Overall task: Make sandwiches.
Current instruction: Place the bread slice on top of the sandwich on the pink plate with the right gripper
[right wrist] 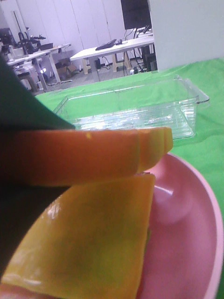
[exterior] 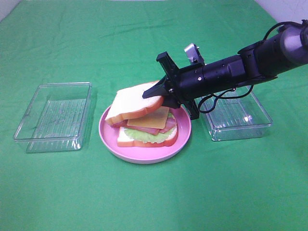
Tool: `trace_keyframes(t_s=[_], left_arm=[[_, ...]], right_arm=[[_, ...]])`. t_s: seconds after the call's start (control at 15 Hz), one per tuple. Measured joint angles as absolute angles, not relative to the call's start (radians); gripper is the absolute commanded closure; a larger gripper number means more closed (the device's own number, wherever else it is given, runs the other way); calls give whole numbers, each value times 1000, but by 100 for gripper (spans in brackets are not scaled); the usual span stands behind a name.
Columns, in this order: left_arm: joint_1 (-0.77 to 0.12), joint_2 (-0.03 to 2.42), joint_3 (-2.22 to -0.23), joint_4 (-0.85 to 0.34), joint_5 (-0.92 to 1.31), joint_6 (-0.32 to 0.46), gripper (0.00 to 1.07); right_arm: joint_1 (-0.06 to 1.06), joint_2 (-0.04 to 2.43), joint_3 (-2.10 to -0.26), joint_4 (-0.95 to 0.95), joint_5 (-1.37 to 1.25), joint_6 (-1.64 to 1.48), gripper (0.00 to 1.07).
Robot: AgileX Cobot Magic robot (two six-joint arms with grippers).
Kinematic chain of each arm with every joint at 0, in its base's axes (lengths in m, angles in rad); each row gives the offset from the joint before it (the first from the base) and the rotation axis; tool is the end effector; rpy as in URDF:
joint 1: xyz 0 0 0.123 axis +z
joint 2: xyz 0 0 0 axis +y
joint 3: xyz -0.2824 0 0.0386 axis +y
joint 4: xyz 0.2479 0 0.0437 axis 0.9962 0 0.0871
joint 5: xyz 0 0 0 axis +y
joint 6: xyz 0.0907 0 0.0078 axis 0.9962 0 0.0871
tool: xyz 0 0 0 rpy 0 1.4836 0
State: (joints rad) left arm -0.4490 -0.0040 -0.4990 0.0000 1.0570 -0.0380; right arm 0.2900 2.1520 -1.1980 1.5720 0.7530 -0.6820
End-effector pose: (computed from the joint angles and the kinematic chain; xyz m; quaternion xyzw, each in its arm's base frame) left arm -0.0047 0.0023 0.2772 0.1738 0.8336 -0.1264 0.5089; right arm 0.3744 0.1768 0.1104 0.1368 0.8713 0.4654 0.0747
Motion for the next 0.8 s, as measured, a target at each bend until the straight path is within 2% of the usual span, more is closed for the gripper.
trace_keyframes(t_s=[0.4,0.47,0.53,0.67,0.8], left_arm=[[-449,-4,-499,0,1057,-38,36],[-449,-4,-499,0,1057,-38,36],[-449,-4,-499,0,1057,-38,36],[-449,-4,-499,0,1057,-38,36],[-449,-4,-499,0,1057,-38,36]], right_arm=[[290,2152,-1198,1529,727,-654,106],[290,2152,-1198,1529,726,-653,100],[290,2152,-1198,1528,726,-650,77],[290,2152,-1198,1520,728,-646,47],[290,2152,-1198,1490,728,-646,37]])
